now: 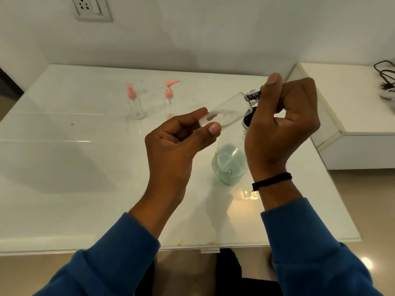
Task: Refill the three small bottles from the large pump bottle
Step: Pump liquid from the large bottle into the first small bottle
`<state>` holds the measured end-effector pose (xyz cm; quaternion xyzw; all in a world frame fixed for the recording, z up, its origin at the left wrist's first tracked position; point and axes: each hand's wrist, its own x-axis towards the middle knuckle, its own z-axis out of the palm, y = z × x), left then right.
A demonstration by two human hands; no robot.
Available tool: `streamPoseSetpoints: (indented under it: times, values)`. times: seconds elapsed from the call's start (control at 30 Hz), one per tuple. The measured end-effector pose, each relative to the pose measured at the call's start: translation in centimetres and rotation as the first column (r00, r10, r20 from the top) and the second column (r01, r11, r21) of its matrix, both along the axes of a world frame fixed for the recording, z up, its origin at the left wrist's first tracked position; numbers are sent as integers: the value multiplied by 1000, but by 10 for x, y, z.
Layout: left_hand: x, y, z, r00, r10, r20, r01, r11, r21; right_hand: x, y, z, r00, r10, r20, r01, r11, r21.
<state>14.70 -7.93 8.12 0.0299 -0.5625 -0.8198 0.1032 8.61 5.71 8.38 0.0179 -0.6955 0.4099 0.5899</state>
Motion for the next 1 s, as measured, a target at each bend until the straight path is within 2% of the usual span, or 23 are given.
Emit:
streamPoseSetpoints:
  times: [1.0]
  values:
    - [1,0,2,1000,-3,-3,3,1000,20,0,0,1,1000,6,7,-6,1000,13]
